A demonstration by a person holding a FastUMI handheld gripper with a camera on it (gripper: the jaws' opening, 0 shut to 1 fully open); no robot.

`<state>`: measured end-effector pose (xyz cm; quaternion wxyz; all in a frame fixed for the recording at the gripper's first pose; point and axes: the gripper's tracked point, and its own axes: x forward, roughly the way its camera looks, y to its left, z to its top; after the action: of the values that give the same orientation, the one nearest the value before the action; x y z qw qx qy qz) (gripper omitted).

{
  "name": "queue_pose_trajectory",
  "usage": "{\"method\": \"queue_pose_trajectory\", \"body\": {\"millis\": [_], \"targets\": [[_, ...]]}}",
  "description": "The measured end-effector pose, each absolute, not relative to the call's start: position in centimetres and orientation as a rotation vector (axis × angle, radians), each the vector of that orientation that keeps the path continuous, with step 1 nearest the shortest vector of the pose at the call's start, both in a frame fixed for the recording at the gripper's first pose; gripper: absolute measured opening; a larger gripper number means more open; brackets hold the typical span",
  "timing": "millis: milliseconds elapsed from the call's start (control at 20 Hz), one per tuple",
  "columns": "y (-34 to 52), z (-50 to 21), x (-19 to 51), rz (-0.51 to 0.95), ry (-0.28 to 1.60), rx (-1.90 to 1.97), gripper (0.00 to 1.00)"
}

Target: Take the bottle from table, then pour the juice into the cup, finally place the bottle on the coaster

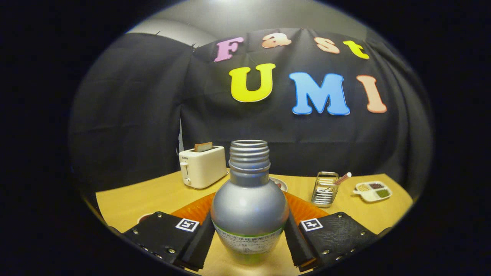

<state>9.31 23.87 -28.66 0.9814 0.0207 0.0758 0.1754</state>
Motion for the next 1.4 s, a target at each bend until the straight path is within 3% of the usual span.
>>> {"method": "queue_pose_trajectory", "body": {"millis": [800, 1400], "targets": [[24.7, -33.4, 14.1, 0.318, 0.160, 0.021, 0.82], [25.0, -33.7, 13.6, 0.297, 0.121, -0.066, 0.83]]}}
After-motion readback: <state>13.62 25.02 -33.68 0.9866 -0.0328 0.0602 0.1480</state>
